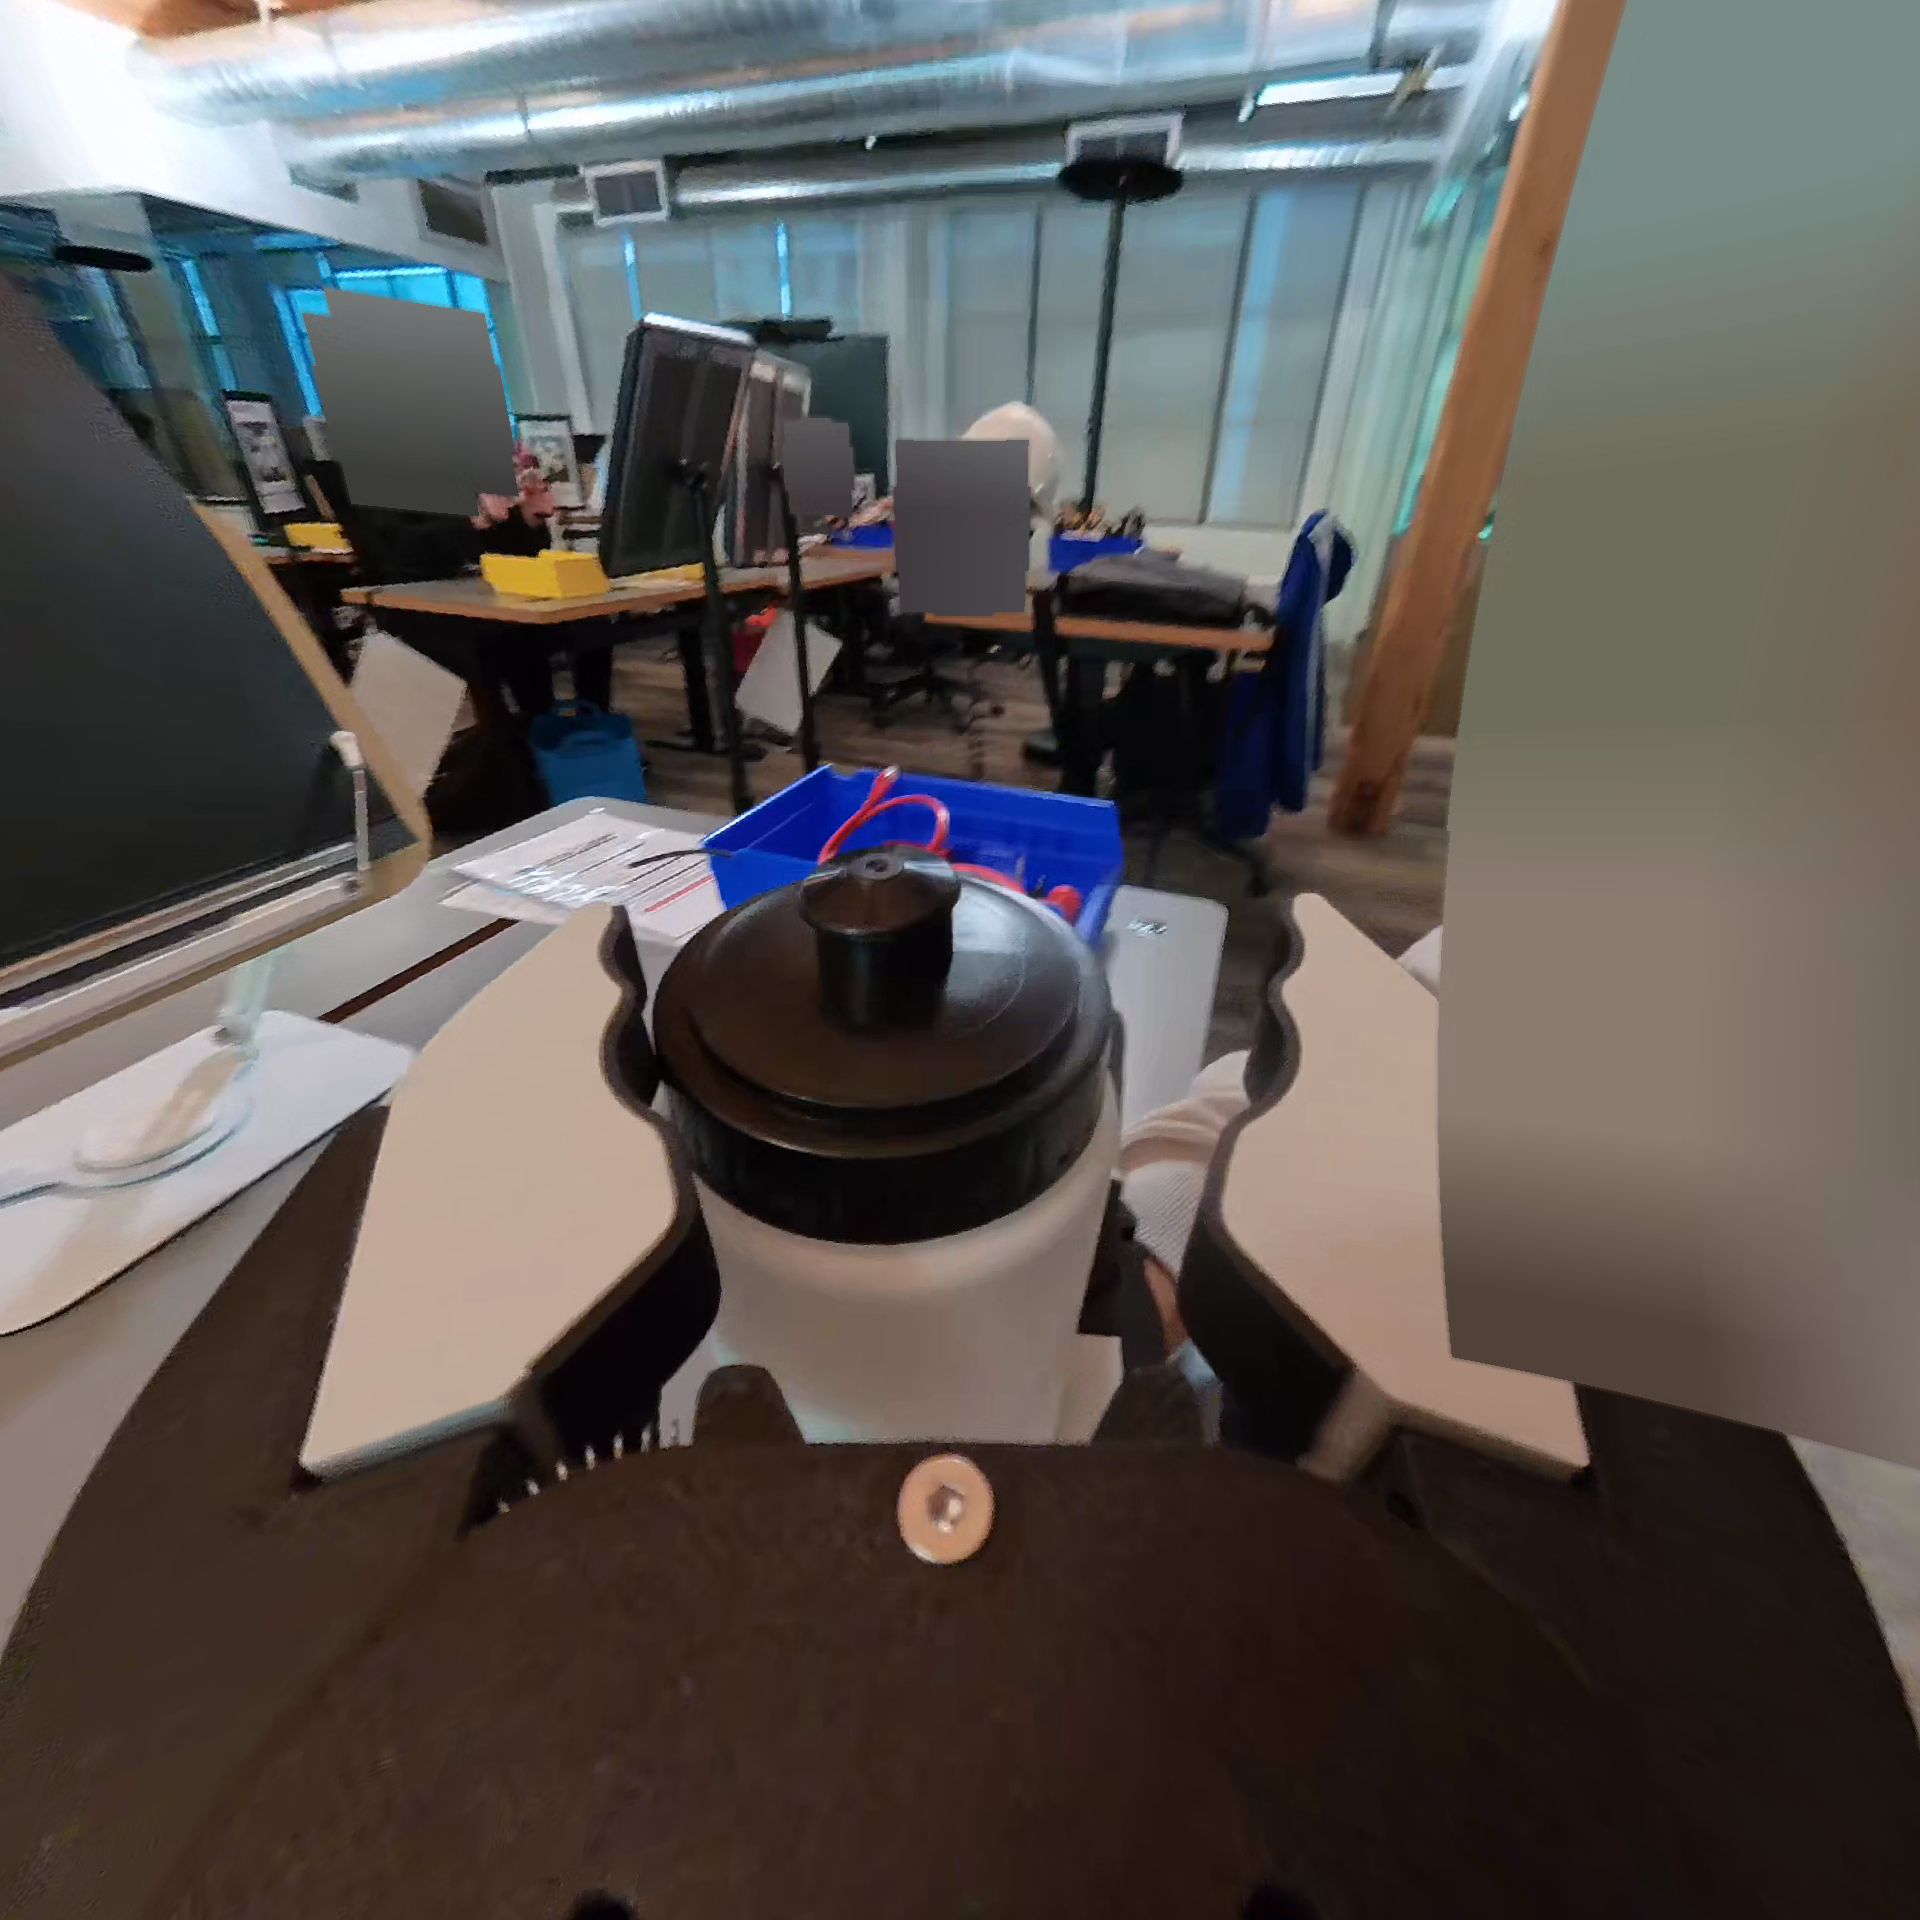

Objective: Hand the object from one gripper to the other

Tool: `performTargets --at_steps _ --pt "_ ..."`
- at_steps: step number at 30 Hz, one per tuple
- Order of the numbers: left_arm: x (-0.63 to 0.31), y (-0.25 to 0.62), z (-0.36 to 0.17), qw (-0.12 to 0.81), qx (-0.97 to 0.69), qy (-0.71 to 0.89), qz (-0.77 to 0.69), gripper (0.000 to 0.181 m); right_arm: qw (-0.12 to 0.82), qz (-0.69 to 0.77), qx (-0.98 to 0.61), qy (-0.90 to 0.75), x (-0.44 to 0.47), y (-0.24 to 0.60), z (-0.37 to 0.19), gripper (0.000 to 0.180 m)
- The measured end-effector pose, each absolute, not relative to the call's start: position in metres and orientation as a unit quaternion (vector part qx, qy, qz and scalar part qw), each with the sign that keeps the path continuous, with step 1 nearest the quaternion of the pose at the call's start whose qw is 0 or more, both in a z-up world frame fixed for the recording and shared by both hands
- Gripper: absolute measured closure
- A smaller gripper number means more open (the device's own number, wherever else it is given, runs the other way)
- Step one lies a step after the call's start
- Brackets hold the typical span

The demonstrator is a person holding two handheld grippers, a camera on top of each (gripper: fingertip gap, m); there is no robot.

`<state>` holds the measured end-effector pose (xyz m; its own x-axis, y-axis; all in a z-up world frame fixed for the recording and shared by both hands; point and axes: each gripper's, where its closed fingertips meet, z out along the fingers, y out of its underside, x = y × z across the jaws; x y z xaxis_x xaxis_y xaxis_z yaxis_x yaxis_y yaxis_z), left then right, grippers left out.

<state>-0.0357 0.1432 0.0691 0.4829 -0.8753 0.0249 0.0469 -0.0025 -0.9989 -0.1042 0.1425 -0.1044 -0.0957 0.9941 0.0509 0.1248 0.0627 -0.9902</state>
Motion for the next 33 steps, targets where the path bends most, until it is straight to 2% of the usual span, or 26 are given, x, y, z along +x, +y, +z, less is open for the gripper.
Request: performTargets --at_steps 3,8,12,20,25,33 --pt "-0.039 0.147 0.065 0.625 -0.610 0.347 -0.343 0.089 0.462 0.471 -0.492 -0.568 -0.105 0.141 -0.104 0.077" --pt "-0.033 0.148 0.059 0.604 -0.621 0.344 -0.362 0.073 0.469 0.466 -0.484 -0.573 -0.106 0.135 -0.100 0.077" --pt "-0.031 0.145 0.061 0.606 -0.615 0.351 -0.362 0.084 0.464 0.473 -0.485 -0.571 -0.107 0.131 -0.101 0.077" --pt "-0.031 0.145 0.059 0.598 -0.620 0.356 -0.363 0.084 0.463 0.477 -0.487 -0.566 -0.109 0.129 -0.102 0.076" --pt "-0.036 0.150 0.057 0.603 -0.624 0.347 -0.357 0.084 0.467 0.475 -0.504 -0.550 -0.106 0.146 -0.104 0.052" --pt "-0.055 0.166 0.054 0.617 -0.635 0.323 -0.332 0.084 0.480 0.558 -0.513 -0.442 -0.075 0.193 -0.074 0.051"
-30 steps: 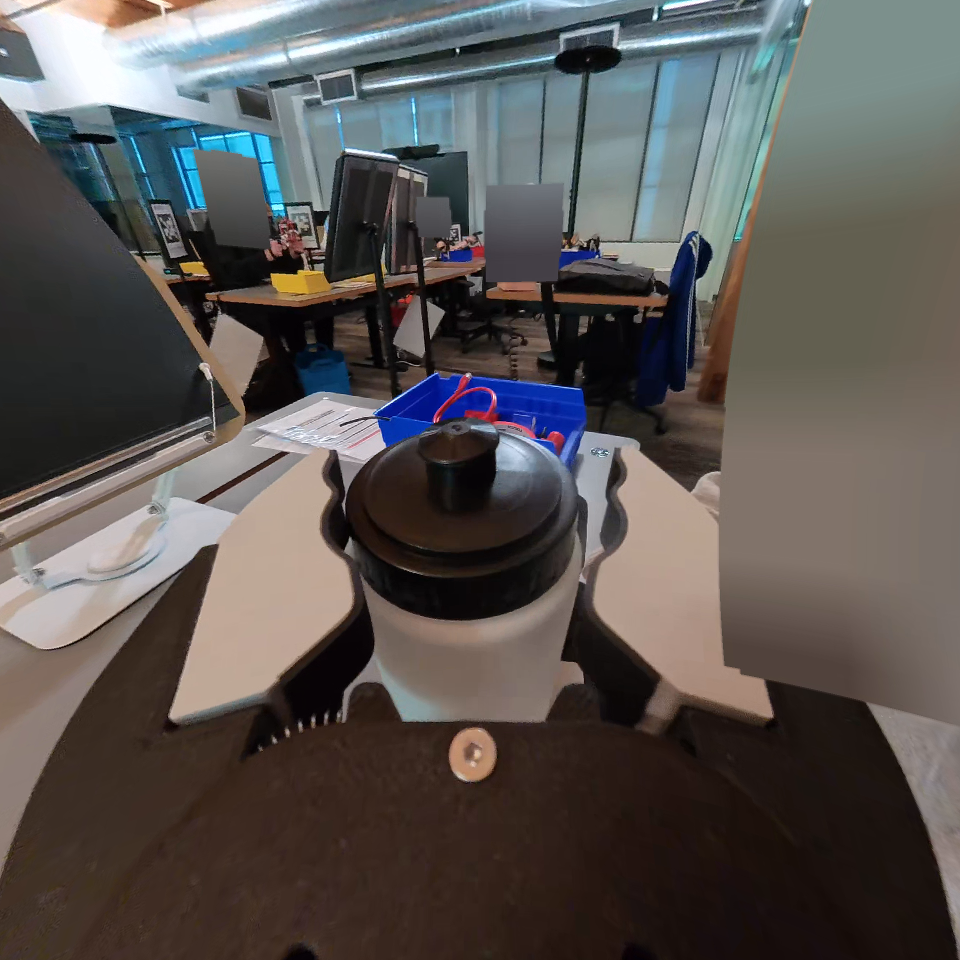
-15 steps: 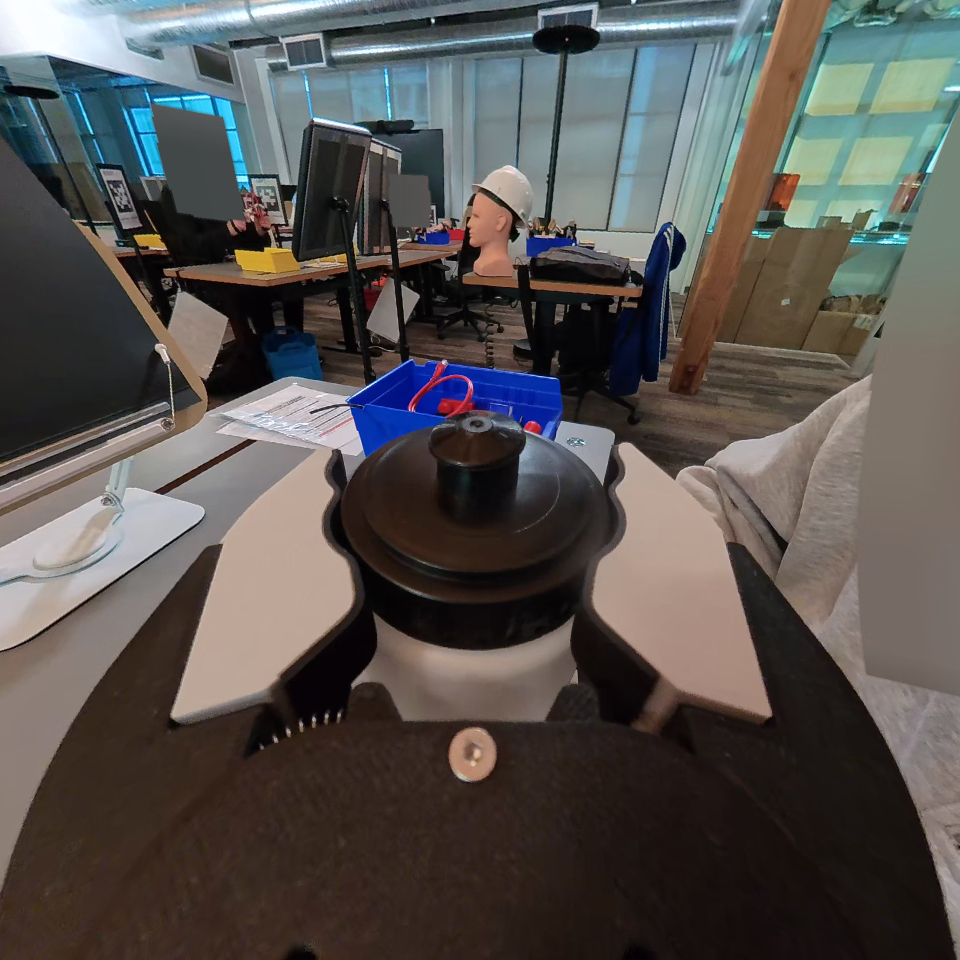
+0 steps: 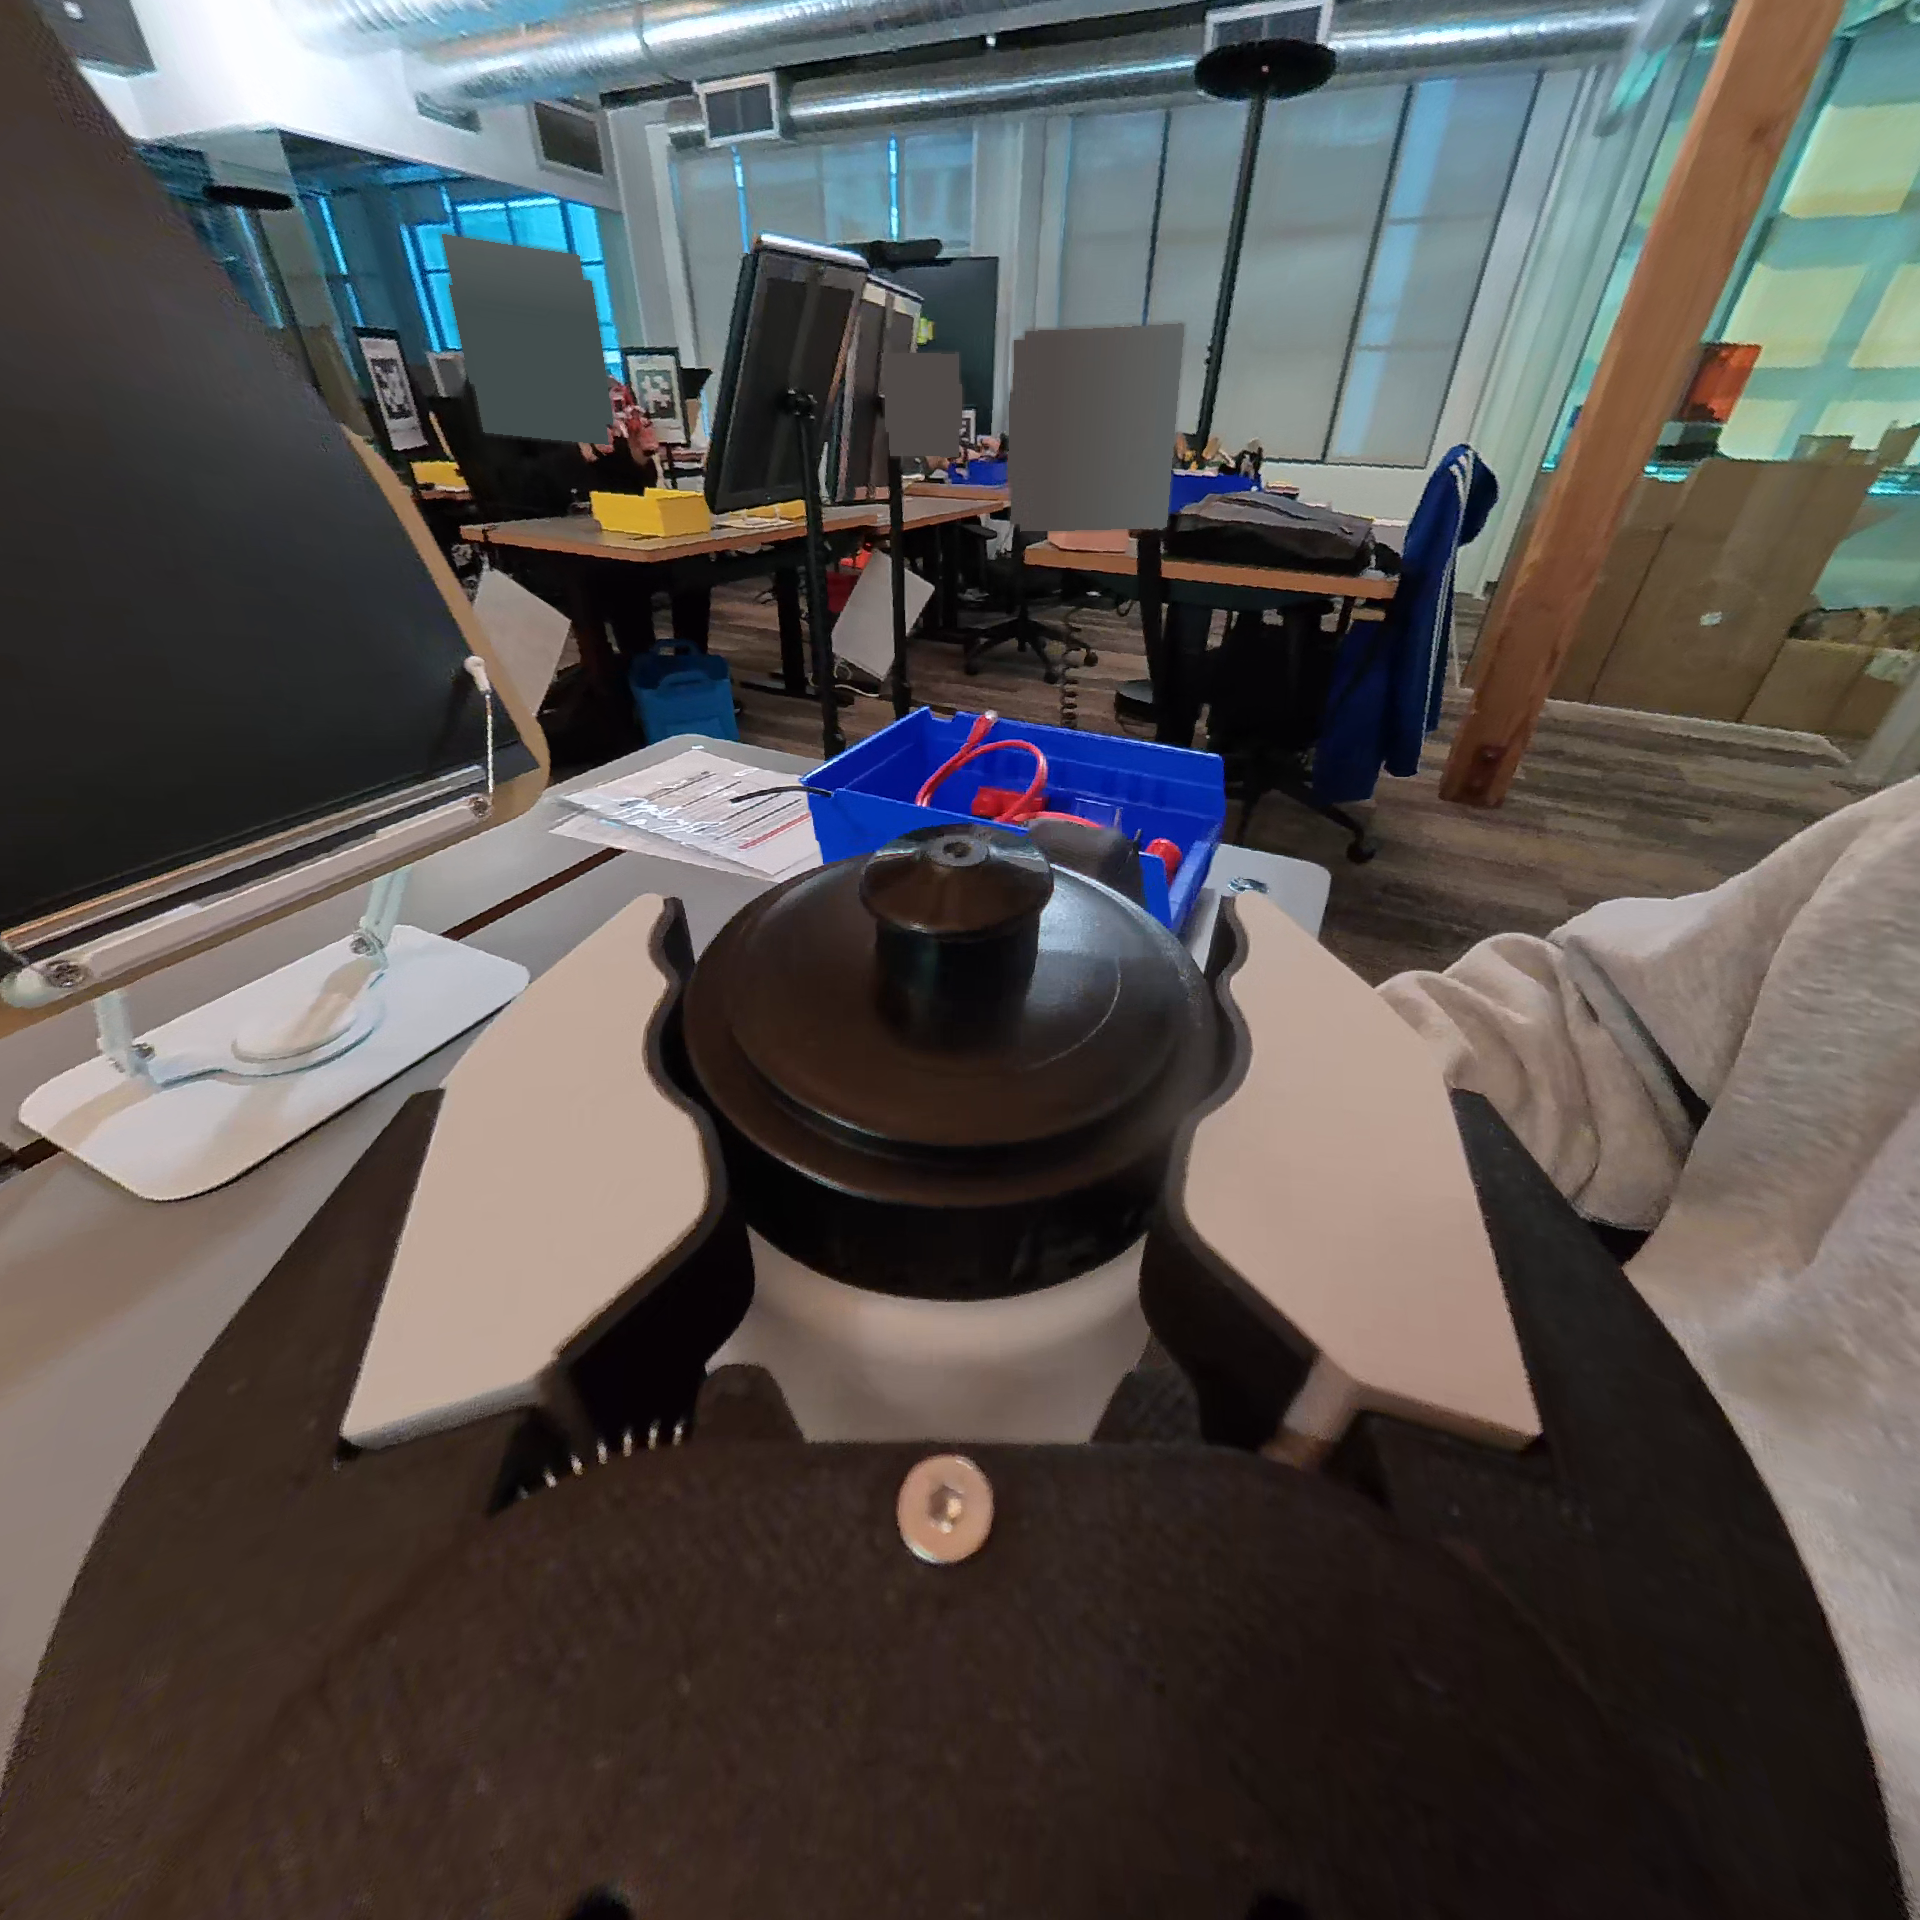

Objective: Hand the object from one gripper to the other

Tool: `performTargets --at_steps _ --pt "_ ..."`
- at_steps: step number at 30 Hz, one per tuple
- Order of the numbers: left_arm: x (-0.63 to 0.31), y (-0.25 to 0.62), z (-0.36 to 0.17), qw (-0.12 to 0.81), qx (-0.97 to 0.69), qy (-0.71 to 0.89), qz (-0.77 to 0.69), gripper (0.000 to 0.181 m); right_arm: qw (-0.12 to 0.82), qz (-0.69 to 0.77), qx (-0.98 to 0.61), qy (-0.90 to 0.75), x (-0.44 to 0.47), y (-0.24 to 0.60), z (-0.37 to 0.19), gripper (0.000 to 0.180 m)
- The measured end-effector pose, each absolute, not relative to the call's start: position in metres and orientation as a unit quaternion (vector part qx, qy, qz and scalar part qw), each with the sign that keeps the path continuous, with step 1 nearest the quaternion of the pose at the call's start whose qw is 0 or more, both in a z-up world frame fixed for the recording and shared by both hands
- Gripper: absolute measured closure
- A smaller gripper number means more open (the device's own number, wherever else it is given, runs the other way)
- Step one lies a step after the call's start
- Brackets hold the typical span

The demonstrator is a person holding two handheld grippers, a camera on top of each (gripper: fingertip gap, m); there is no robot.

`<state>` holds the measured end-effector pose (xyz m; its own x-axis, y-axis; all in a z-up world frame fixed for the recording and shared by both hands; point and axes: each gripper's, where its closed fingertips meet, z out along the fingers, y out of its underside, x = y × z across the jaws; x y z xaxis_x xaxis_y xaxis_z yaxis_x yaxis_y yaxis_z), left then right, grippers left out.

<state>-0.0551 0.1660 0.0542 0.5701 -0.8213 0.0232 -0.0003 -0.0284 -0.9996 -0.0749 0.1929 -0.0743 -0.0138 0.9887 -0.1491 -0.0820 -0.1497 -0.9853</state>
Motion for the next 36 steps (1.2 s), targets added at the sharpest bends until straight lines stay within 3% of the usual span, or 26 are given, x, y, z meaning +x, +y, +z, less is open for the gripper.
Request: performTargets --at_steps 7,15,21,30,36 --pt "-0.071 0.182 0.045 0.617 -0.647 0.289 -0.341 0.085 0.507 0.554 -0.506 -0.424 -0.060 0.209 -0.063 0.057" --pt "-0.087 0.195 0.039 0.586 -0.641 0.208 -0.449 0.084 0.558 0.463 -0.444 -0.526 -0.066 0.190 -0.070 0.047" --pt "-0.111 0.209 0.039 0.584 -0.617 0.119 -0.514 0.084 0.558 0.485 -0.431 -0.516 -0.065 0.186 -0.064 0.045" --pt "-0.174 0.224 0.043 0.650 -0.519 -0.075 -0.550 0.086 0.687 0.366 -0.374 -0.504 -0.059 0.185 -0.041 0.044" --pt "-0.182 0.216 0.045 0.646 -0.439 -0.163 -0.602 0.086 0.709 0.326 -0.371 -0.503 -0.071 0.178 -0.043 0.046"
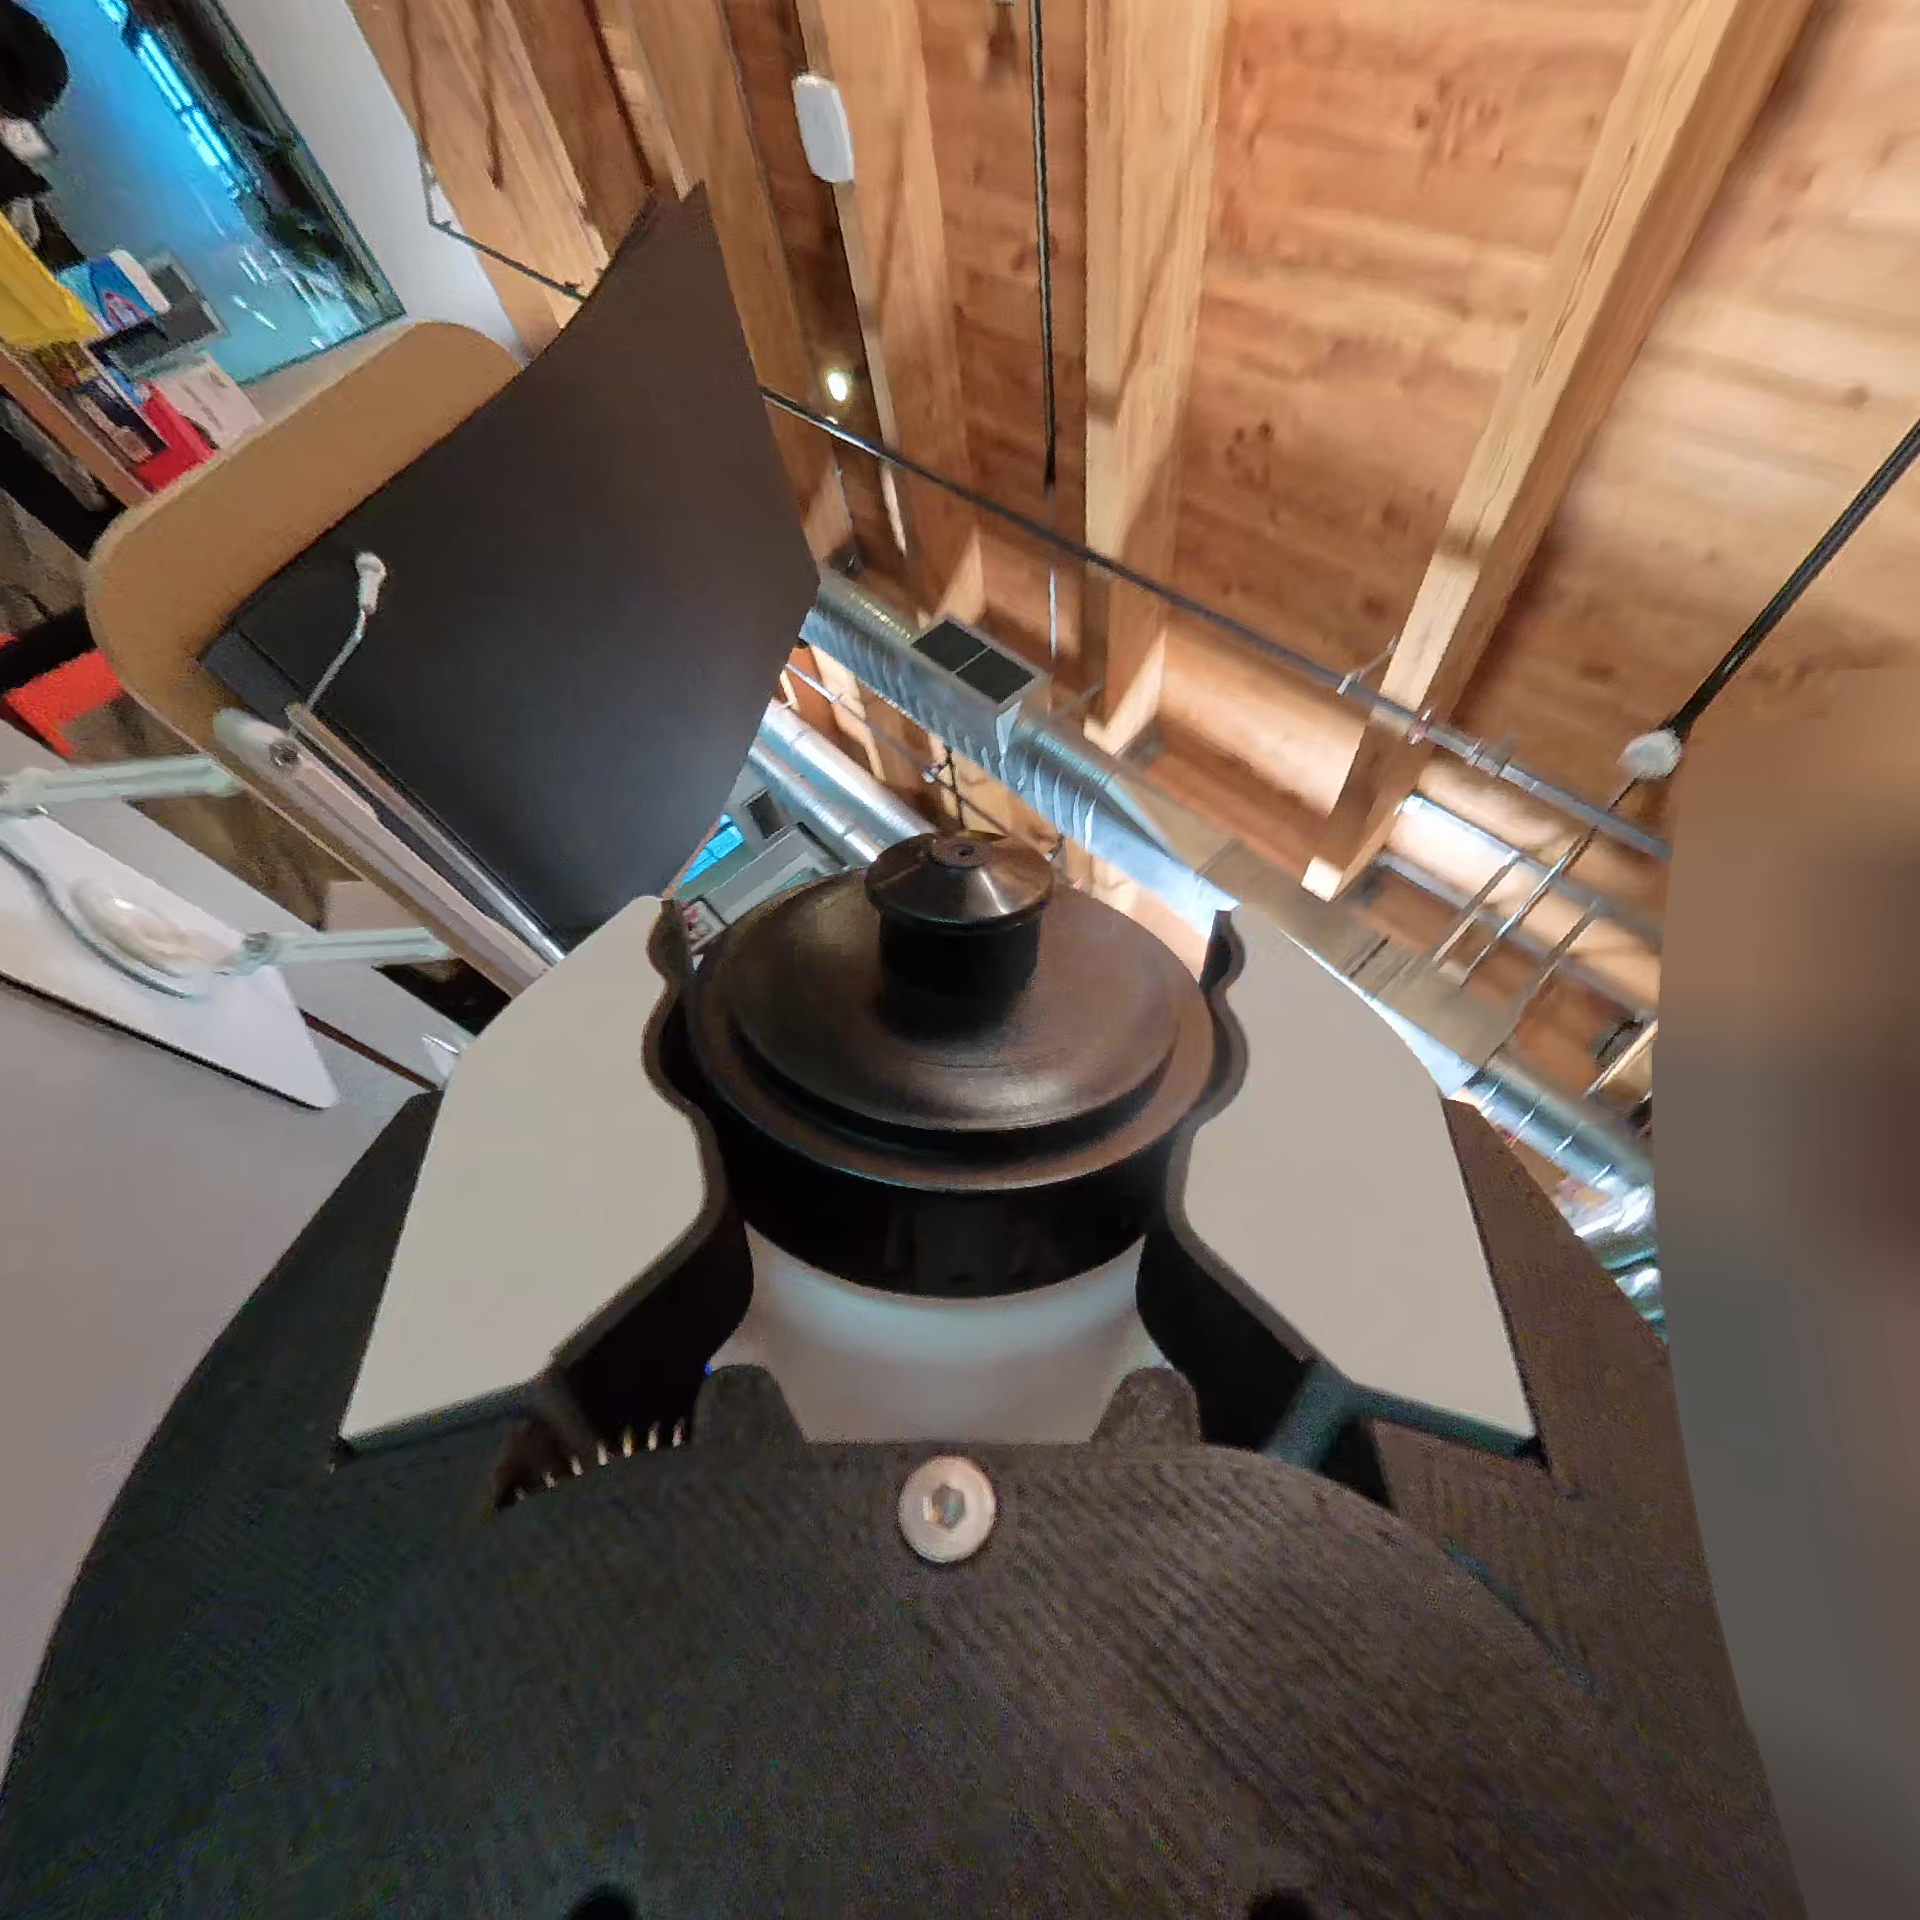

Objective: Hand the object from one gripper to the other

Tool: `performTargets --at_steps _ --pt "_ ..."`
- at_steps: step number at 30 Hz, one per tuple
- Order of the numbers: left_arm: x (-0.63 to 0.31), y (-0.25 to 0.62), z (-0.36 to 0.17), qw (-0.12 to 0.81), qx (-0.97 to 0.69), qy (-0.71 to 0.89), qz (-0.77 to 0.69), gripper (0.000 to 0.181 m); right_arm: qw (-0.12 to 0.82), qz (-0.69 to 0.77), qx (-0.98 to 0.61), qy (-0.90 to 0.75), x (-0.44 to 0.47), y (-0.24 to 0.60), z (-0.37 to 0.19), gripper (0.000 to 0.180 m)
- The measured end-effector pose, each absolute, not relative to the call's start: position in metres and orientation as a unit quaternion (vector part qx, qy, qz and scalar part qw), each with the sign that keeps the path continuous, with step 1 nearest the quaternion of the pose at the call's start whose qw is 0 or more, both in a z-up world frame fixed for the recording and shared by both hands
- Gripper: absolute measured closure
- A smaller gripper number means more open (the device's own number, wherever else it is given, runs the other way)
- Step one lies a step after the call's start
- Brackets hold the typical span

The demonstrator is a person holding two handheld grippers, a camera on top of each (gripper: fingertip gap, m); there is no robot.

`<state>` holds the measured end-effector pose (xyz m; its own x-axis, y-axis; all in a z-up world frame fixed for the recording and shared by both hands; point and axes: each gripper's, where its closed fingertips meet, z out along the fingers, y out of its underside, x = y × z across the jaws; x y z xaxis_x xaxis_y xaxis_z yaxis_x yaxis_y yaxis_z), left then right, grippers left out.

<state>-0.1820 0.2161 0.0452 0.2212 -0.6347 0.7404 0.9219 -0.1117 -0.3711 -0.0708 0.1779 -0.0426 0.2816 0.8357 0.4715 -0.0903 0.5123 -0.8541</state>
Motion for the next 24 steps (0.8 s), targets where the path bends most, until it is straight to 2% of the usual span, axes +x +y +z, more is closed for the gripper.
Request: performTargets --at_steps 5,17,24 --pt "-0.168 0.217 0.034 0.603 -0.425 -0.196 -0.647 0.086 0.722 0.325 -0.353 -0.499 -0.065 0.171 -0.030 0.068" --pt "-0.160 0.223 0.028 0.573 -0.435 -0.192 -0.667 0.086 0.697 0.335 -0.370 -0.515 -0.061 0.173 -0.024 0.071" --pt "-0.150 0.228 0.020 0.563 -0.467 -0.165 -0.662 0.085 0.650 0.444 -0.425 -0.446 -0.053 0.184 -0.013 0.072"
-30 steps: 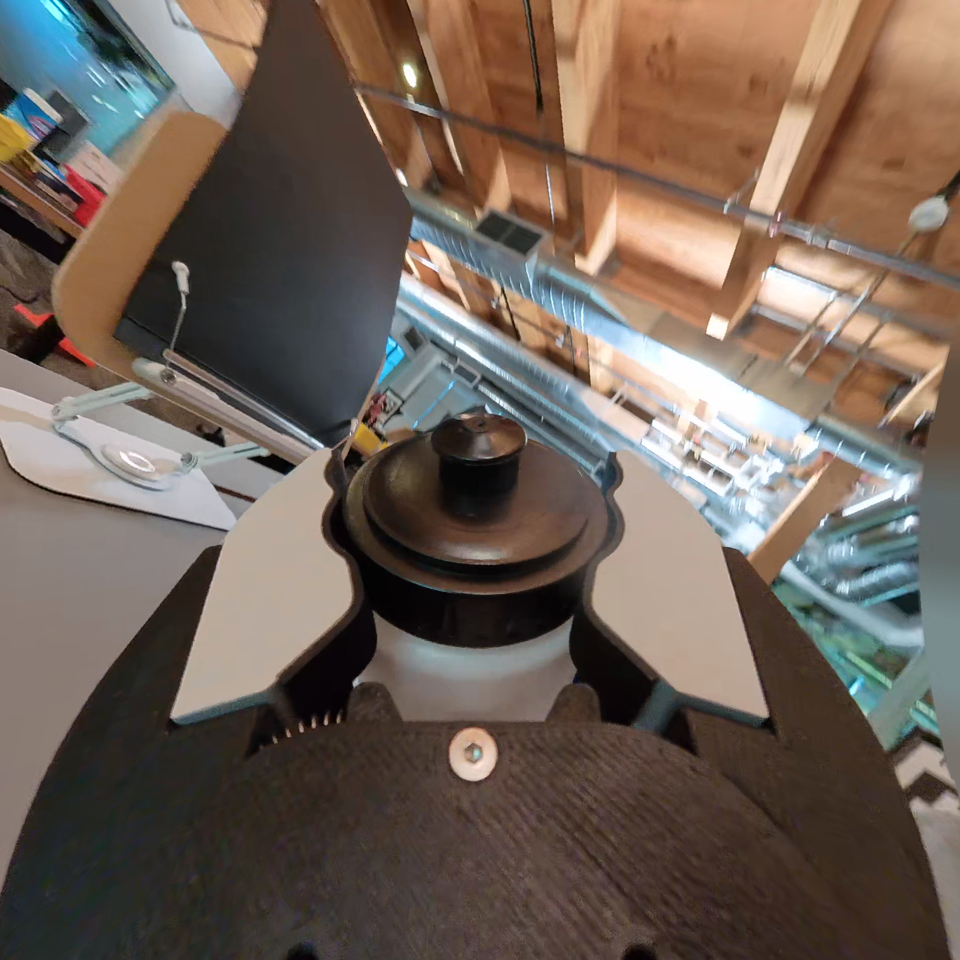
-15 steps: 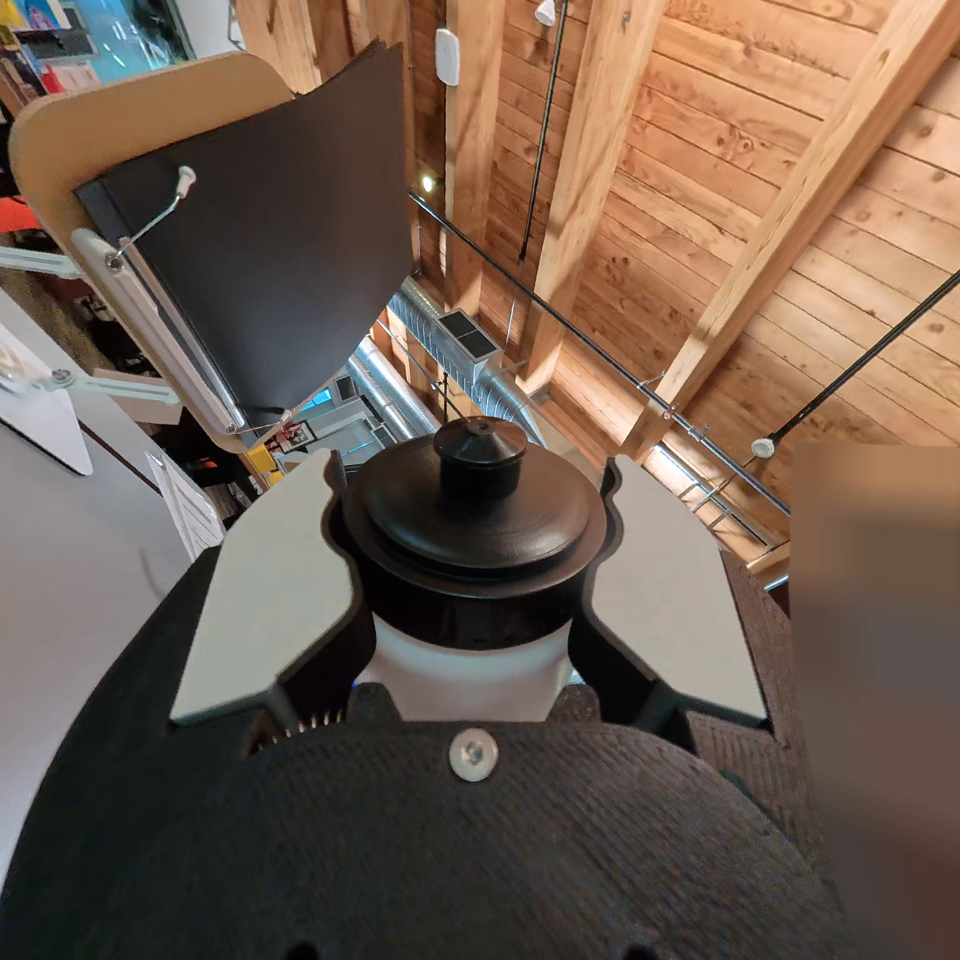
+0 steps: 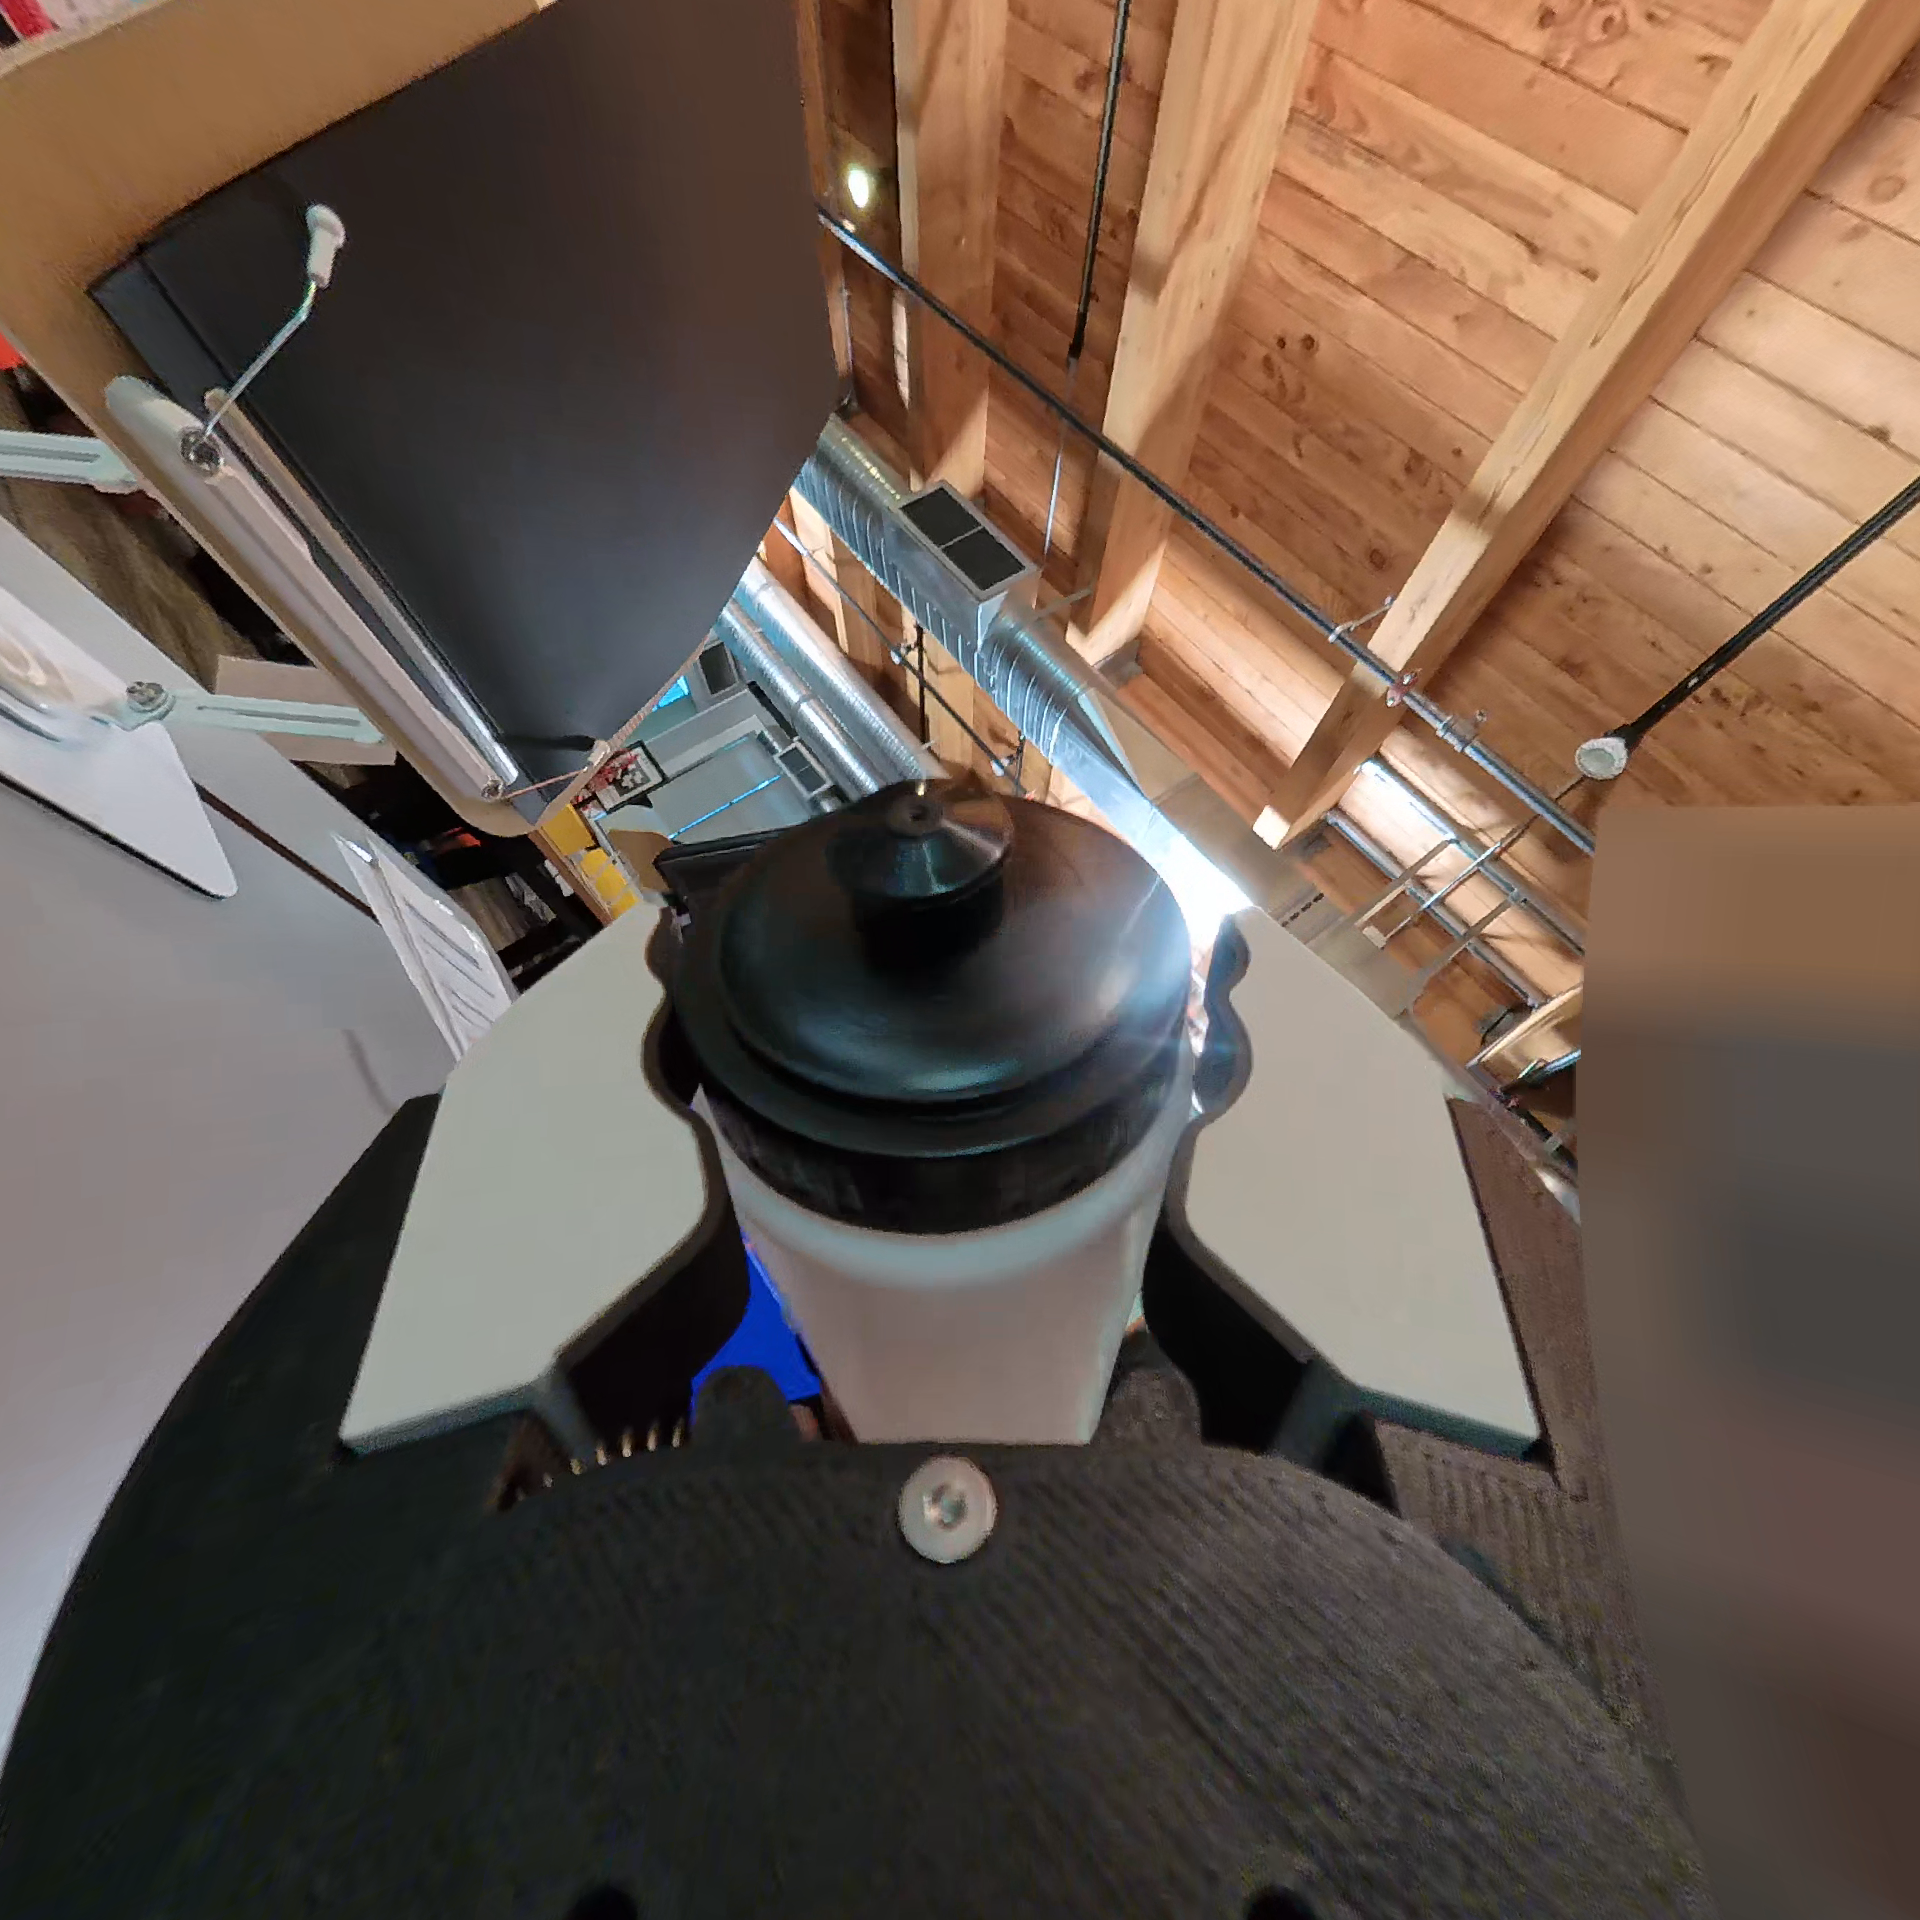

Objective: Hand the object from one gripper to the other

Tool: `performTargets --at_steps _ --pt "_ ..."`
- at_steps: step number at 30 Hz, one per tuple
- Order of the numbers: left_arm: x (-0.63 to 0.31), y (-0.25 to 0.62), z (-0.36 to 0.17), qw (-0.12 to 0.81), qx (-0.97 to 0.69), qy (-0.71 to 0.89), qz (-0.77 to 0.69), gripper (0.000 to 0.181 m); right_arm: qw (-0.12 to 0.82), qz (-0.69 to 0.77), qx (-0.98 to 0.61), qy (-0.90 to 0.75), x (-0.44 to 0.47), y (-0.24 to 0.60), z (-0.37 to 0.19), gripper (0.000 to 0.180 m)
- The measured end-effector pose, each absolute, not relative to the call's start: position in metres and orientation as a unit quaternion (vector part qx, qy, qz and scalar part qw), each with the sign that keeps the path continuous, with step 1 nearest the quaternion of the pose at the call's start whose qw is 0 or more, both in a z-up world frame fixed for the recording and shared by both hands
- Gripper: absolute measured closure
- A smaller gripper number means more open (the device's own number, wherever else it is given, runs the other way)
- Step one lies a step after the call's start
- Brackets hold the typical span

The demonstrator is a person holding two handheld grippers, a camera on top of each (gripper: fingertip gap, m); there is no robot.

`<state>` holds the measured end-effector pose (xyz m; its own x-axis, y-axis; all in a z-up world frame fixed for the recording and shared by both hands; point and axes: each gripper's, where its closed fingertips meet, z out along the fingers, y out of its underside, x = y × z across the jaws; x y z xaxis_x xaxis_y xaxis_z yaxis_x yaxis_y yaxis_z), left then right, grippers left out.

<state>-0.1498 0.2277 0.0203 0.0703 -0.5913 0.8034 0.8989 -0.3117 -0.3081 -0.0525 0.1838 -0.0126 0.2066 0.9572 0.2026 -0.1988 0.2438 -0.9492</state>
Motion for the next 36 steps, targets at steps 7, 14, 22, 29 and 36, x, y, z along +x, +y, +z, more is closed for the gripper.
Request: performTargets --at_steps 7,14,22,29,36 --pt "-0.128 0.233 0.006 0.564 -0.511 -0.112 -0.639 0.068 0.537 0.632 -0.491 -0.267 -0.033 0.221 -0.010 0.073" --pt "-0.102 0.232 -0.010 0.561 -0.539 -0.042 -0.627 0.067 0.459 0.717 -0.494 -0.176 -0.022 0.238 -0.013 0.074" --pt "-0.101 0.235 -0.025 0.546 -0.552 -0.015 -0.630 0.072 0.447 0.734 -0.492 -0.139 -0.006 0.258 -0.012 0.074" --pt "-0.072 0.218 -0.050 0.436 -0.588 0.101 -0.673 0.082 0.437 0.743 -0.492 -0.124 0.009 0.277 -0.009 0.075" --pt "-0.047 0.192 -0.082 0.348 -0.651 0.228 -0.634 0.083 0.405 0.750 -0.503 -0.143 0.016 0.286 -0.007 0.075"
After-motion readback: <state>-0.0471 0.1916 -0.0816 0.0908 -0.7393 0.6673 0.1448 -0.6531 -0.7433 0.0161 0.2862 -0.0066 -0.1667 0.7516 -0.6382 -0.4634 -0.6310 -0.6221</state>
